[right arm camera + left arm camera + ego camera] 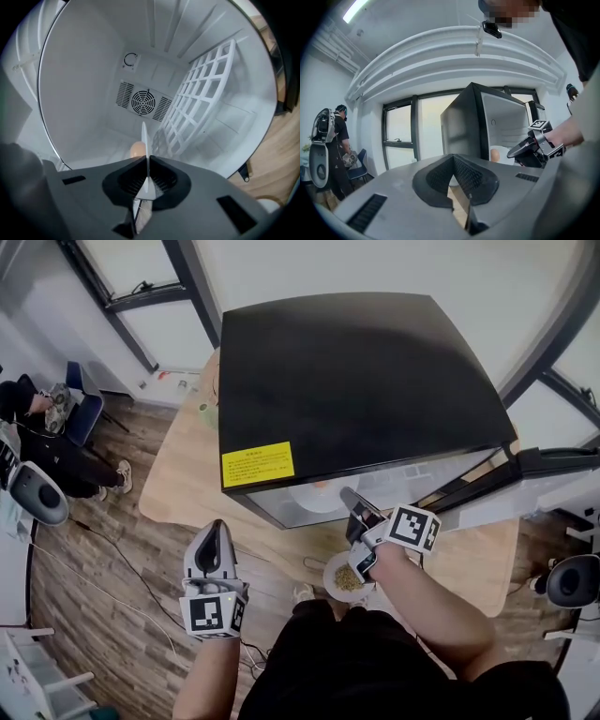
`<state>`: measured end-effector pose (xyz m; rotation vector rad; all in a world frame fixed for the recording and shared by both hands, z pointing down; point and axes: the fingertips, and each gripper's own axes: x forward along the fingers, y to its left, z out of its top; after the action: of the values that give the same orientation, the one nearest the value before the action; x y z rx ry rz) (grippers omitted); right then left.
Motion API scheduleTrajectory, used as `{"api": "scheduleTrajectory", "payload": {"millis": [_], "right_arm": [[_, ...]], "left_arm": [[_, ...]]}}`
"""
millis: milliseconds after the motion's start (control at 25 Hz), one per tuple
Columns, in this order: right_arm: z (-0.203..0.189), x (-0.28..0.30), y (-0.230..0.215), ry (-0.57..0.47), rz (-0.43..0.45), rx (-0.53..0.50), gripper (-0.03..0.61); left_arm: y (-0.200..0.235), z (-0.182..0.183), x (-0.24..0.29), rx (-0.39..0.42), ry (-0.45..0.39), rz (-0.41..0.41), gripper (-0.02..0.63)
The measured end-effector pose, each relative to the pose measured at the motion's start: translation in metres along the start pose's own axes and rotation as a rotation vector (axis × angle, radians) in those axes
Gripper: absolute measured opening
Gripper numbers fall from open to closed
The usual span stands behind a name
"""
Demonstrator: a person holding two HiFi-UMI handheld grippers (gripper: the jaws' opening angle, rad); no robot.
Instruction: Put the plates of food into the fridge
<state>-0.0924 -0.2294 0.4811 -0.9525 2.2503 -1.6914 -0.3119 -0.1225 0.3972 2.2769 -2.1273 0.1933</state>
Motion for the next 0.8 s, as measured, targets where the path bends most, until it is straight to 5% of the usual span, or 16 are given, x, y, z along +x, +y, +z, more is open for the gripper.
{"api": "scheduleTrajectory", "payload": {"millis": [400,800], "right_arm": [[0.012,0.030,0.010,0.016,-0.142,-0.193,0.034],[0.028,0.038,-0.005,0.043,-0.426,-0.560,0.124]], "left_arm": [[0.032,-0.010,0.012,-0.036,-0.029,-0.019,0.005],[0.037,-0.011,0.031,-0.053,-0.051,-0.061,0.005]]}}
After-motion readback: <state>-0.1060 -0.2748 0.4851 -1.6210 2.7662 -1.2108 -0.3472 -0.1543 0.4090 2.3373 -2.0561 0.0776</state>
